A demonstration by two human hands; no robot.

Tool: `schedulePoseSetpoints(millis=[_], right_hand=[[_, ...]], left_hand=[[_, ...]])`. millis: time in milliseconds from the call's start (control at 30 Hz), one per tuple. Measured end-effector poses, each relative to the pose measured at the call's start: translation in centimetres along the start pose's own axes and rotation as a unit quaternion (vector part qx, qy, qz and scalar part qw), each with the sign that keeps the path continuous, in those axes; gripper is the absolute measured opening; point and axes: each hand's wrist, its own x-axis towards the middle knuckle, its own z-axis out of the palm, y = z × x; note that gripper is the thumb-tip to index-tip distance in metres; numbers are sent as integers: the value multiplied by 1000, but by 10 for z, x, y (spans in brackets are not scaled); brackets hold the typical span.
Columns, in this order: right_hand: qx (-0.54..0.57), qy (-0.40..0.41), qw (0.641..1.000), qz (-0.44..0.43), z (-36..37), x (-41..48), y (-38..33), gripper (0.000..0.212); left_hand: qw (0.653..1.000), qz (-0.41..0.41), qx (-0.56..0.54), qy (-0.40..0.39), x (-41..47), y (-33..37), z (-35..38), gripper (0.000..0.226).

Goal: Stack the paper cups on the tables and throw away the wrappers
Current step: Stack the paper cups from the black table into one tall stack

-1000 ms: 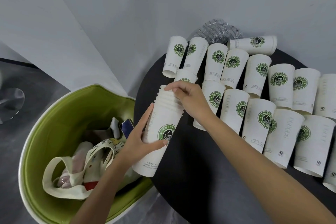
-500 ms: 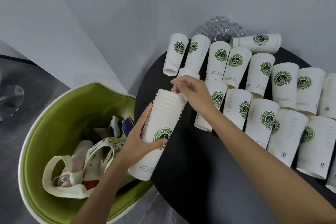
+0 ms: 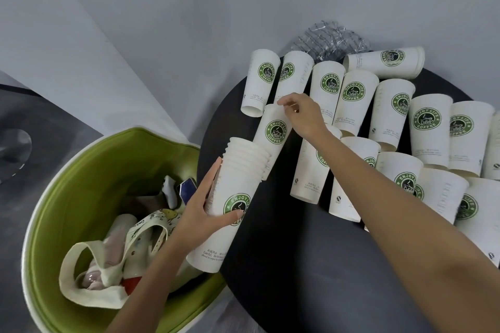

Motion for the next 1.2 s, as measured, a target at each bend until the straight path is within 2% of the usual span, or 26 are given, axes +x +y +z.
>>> schedulePoseSetpoints(millis=[267, 467, 667, 900, 1033, 1200], right_hand=[[-52, -33, 998, 0, 5, 16, 5, 22], [-36, -86, 996, 17, 6, 12, 8, 22], [-63, -89, 994, 26, 9, 8, 12, 20], [-35, -77, 996, 17, 5, -1, 10, 22], [23, -62, 998, 10, 0, -9, 9, 22], [48, -38, 998, -27, -13, -26, 3, 17]], left_hand=[[1000, -16, 7, -10, 8, -4, -3, 102], [1000, -14, -5, -14, 10, -4, -2, 102], [1000, -11, 0, -5, 9, -3, 0, 102], [1000, 2, -4, 5, 2, -6, -2, 99], [1000, 2, 7, 7, -4, -10, -4, 102], [1000, 6, 11, 17, -12, -13, -3, 102]])
